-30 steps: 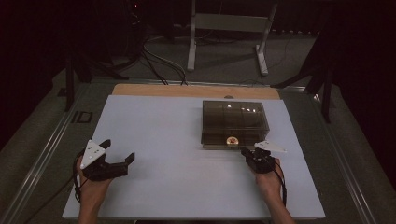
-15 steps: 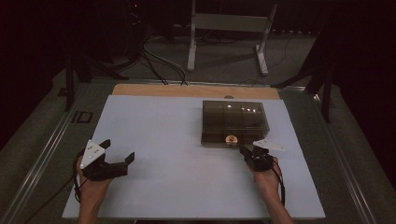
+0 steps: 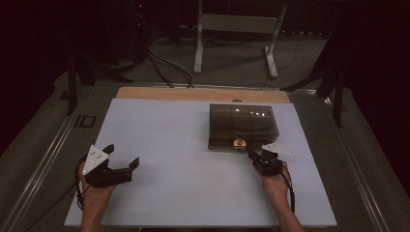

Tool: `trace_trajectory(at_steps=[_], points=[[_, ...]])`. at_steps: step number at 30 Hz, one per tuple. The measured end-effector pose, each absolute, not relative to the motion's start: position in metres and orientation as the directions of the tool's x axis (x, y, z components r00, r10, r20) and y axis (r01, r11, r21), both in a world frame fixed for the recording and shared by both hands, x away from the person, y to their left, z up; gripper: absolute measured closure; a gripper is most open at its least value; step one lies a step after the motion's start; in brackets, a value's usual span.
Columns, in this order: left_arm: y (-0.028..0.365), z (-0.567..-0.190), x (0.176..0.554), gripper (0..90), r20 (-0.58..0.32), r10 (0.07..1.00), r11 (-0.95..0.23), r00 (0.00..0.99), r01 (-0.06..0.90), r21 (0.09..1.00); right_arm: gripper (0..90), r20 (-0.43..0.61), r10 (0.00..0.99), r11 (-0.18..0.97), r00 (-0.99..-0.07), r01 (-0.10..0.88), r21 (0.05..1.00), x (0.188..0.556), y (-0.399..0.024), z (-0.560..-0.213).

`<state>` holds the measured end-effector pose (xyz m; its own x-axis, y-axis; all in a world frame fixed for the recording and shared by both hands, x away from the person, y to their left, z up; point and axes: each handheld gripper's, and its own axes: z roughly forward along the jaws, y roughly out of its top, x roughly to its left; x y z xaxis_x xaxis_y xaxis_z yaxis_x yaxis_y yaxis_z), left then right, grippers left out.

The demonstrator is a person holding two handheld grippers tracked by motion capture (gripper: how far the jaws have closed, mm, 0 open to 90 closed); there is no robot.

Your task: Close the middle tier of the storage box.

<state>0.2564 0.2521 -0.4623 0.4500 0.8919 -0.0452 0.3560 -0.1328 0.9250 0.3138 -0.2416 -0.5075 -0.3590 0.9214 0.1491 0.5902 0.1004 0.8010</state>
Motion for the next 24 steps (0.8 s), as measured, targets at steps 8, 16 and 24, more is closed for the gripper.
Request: trace_trajectory(at_steps=[8, 16, 24], points=[[0.253, -0.462, 0.257, 1.0, -0.046, 0.892, -0.131, 0.449, 0.355, 0.926, 89.7, 0.137, 0.925, 0.104, -0.354, 0.584, 0.805, 0.32, -0.24, -0.503], [0.252, -0.462, 0.257, 1.0, -0.045, 0.892, -0.133, 0.451, 0.356, 0.925, 89.7, 0.16, 0.928, 0.077, -0.337, 0.59, 0.804, 0.323, -0.24, -0.505], [0.252, -0.462, 0.257, 1.0, -0.045, 0.892, -0.134, 0.45, 0.357, 0.925, 89.7, 0.17, 0.932, 0.056, -0.321, 0.59, 0.805, 0.328, -0.239, -0.507]])
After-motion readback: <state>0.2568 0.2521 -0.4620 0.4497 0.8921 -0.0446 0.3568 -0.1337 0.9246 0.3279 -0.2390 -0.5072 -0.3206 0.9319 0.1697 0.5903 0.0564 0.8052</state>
